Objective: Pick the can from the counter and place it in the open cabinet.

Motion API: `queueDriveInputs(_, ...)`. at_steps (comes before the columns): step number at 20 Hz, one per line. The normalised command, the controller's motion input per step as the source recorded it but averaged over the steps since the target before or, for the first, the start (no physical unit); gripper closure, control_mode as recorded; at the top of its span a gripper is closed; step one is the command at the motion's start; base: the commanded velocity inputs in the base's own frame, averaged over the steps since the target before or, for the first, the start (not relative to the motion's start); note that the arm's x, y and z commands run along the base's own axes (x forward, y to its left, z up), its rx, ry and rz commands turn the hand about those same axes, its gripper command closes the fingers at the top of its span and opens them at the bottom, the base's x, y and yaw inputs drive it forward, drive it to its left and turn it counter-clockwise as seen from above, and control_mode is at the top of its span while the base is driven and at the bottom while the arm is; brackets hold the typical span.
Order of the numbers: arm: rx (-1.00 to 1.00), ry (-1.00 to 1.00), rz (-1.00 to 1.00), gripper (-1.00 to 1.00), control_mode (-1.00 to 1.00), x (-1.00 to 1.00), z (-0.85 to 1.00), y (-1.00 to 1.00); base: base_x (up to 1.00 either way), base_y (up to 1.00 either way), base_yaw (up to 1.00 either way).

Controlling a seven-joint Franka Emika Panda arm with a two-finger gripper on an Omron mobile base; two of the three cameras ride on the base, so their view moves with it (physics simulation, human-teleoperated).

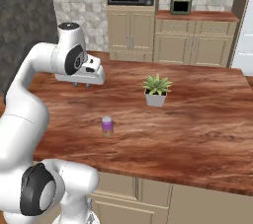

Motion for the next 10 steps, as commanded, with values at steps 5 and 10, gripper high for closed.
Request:
queueDriveInputs(5,0.02,-0.01,0.0,-1.0,-1.0,-0.1,-0.05,-0.11,0.0,0.0,0.0)
queueDriveInputs(10,0.03,-0.01,0.03,-1.0,-1.0,-0.37,-0.2,-0.03,0.0,0.0,0.0)
